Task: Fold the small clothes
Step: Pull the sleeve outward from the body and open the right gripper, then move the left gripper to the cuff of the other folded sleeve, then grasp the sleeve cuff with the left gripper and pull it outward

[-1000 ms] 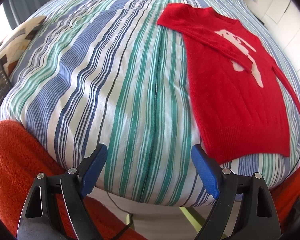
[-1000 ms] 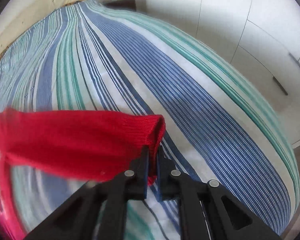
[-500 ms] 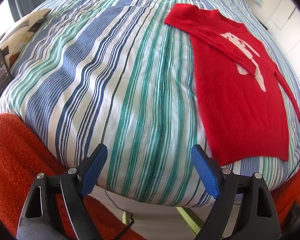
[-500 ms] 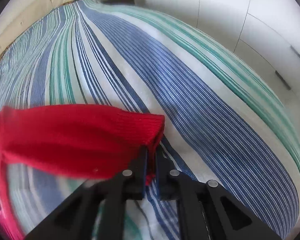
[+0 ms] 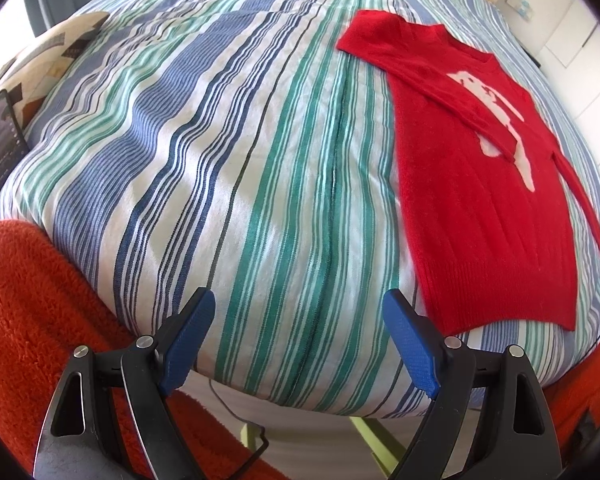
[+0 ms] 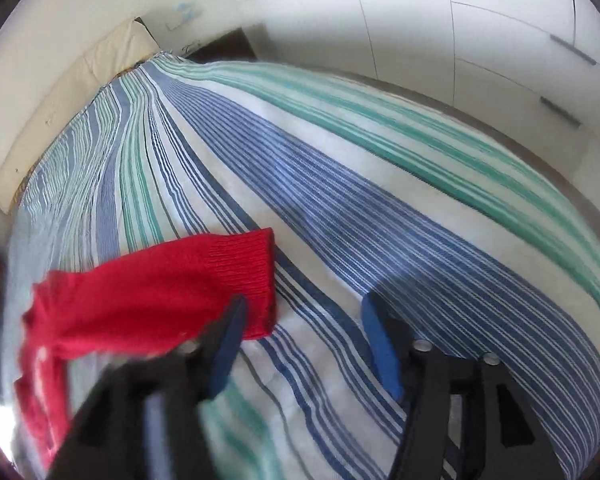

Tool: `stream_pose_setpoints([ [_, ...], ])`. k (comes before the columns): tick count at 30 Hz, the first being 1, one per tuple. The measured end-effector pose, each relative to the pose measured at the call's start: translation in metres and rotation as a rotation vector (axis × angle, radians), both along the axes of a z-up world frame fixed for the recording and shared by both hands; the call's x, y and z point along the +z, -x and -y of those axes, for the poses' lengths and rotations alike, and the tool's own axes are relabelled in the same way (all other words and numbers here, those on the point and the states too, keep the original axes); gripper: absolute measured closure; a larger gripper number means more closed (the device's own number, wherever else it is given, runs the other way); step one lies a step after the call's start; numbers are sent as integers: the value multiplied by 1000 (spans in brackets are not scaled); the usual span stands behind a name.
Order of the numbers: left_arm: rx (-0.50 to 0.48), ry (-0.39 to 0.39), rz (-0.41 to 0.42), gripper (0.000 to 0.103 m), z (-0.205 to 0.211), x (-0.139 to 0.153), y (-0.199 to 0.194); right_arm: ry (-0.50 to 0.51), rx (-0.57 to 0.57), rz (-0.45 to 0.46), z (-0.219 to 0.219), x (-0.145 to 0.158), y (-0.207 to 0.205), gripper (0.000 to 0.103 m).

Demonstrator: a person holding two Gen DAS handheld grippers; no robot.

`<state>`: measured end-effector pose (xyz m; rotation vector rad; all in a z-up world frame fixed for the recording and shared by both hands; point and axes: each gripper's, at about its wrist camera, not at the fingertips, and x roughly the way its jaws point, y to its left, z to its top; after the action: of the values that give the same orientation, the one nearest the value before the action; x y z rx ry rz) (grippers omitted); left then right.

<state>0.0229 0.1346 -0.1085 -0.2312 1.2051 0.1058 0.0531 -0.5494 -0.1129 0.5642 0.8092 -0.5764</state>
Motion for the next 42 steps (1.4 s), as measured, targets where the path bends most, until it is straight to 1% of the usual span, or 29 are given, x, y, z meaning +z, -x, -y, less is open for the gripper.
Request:
stream_pose_setpoints([
  [1, 5, 2, 0, 16, -1, 0, 0, 22, -18, 2, -1, 4, 4, 32],
  [4, 17, 10, 1, 16, -4, 0, 0, 83, -75, 9, -4, 18, 13, 31],
  [5, 21, 12, 2, 16, -5, 0, 0, 91, -91, 18, -1, 24, 25, 31],
  [9, 27, 15, 1, 16, -6, -1, -1, 115, -122, 59, -6, 44, 49, 31],
  [11, 25, 11, 0, 16, -5, -1, -1, 108, -115, 80, -10, 54, 58, 31],
  [14, 16, -3, 1, 16, -3, 2, -2, 65, -90, 93, -21, 64, 70, 31],
  [16, -1, -28, 23, 16, 0, 11, -3, 36, -54, 80, -34, 68, 79, 31],
  [17, -20, -52, 39, 16, 4, 18, -6, 29, -32, 65, -43, 69, 83, 31],
  [20, -134, -160, 92, 16, 30, 45, -24, 31, 74, 34, -81, 73, 95, 30],
  [22, -242, -218, 152, 16, 57, 68, -43, 73, 160, 17, -112, 74, 101, 28],
  [24, -358, -248, 213, 12, 90, 89, -61, 125, 227, 15, -140, 71, 105, 25],
  [25, -434, -257, 220, 8, 109, 95, -72, 139, 248, 17, -150, 68, 105, 25],
  [27, -587, -261, 210, 7, 149, 100, -94, 164, 287, 3, -166, 62, 103, 25],
  [28, -643, -248, 208, 7, 167, 99, -105, 193, 301, -11, -172, 62, 100, 25],
  [29, -677, -226, 202, 7, 181, 96, -117, 213, 308, -11, -175, 63, 99, 25],
  [30, -700, -207, 180, 7, 194, 88, -130, 222, 310, -2, -177, 63, 99, 25],
  [31, -715, -194, 145, 10, 206, 77, -144, 225, 307, -2, -177, 63, 99, 25],
  [32, -721, -179, 107, 20, 216, 65, -156, 225, 304, -11, -176, 61, 98, 25],
  [33, -724, -161, 66, 25, 225, 52, -167, 221, 303, -17, -176, 59, 98, 25],
  [34, -725, -147, 29, 35, 232, 40, -176, 215, 304, -16, -173, 60, 98, 25],
  [35, -725, -149, 2, 37, 238, 29, -184, 210, 300, -12, -171, 59, 98, 25],
  [37, -728, -198, -24, 39, 248, 9, -192, 202, 292, 2, -168, 61, 102, 25],
  [40, -747, -291, -57, 46, 254, -16, -199, 194, 292, 12, -168, 62, 104, 25],
  [42, -756, -305, -42, 48, 255, -21, -199, 194, 292, 13, -168, 62, 103, 25],
])
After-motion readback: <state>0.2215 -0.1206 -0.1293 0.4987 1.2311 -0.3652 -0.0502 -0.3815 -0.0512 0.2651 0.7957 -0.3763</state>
